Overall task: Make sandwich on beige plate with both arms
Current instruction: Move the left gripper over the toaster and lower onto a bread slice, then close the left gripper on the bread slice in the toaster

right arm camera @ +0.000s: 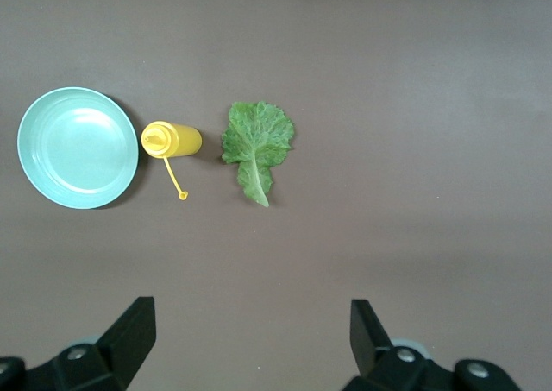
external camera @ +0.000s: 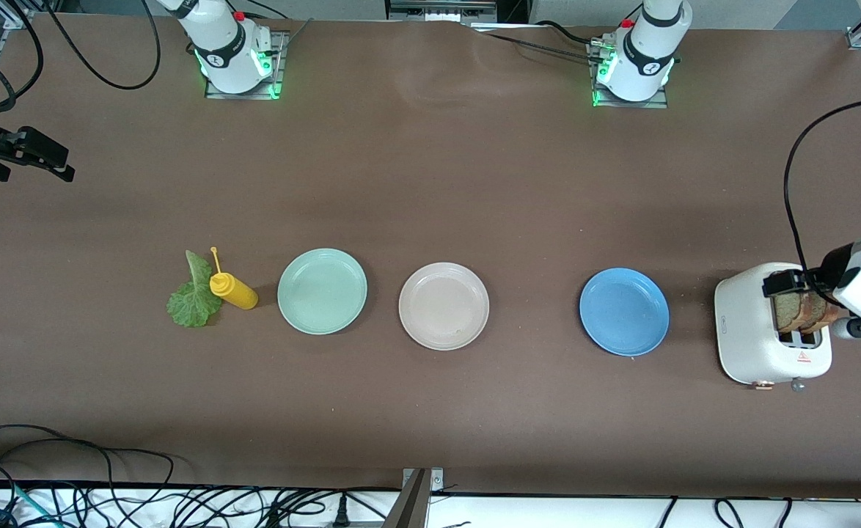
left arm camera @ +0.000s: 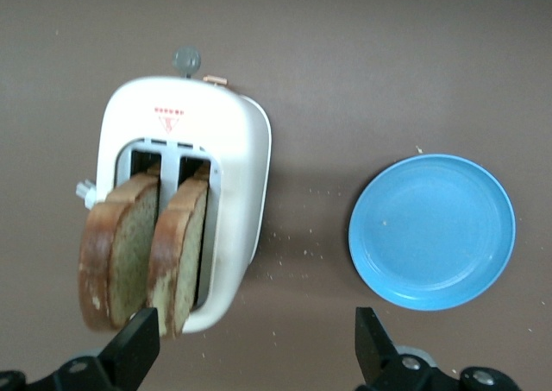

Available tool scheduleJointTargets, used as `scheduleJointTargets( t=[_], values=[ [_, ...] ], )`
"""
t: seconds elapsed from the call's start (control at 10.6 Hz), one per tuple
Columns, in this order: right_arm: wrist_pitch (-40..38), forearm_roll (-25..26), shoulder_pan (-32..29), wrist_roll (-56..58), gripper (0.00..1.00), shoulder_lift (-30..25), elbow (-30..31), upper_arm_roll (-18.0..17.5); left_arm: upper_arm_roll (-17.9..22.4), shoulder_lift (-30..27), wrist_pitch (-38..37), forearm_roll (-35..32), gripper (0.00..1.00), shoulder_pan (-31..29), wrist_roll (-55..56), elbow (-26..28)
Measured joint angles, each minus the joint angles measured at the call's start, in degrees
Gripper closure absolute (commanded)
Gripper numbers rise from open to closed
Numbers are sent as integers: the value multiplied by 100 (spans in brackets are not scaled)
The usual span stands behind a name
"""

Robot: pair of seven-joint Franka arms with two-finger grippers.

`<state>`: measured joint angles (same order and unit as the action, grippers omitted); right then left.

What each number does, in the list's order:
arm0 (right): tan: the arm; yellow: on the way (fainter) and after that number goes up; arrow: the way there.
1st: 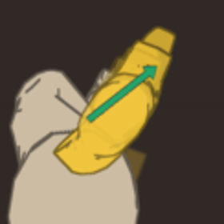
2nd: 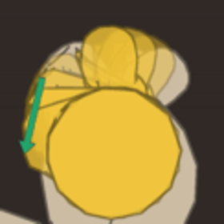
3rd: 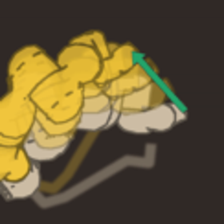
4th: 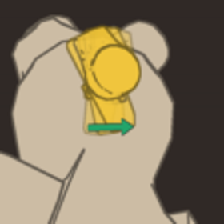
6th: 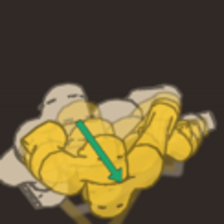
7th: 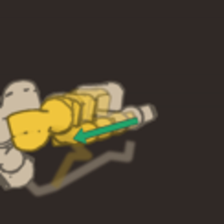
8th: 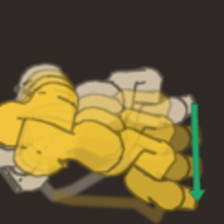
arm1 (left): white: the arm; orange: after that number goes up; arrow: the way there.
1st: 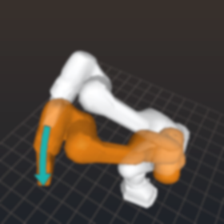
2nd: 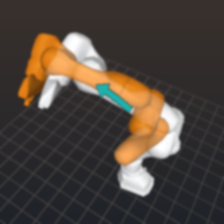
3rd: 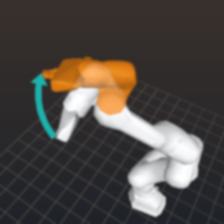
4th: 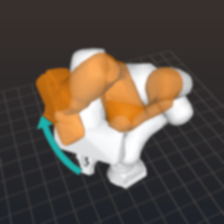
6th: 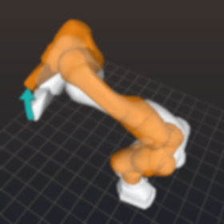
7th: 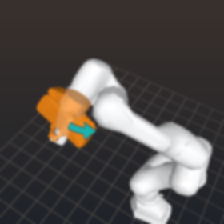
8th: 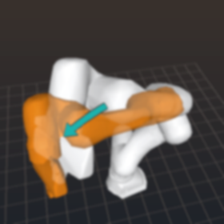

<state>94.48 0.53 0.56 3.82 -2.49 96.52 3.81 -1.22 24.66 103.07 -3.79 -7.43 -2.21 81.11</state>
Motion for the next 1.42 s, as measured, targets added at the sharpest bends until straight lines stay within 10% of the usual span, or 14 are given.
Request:
scheduleJointTargets(
  t=[1.42],
  values=[
    [0, -10, 0, 0, 0, 0, -1, -5, -21, 545, 605, 497, 0, -472, -1091, -98]
  ],
)
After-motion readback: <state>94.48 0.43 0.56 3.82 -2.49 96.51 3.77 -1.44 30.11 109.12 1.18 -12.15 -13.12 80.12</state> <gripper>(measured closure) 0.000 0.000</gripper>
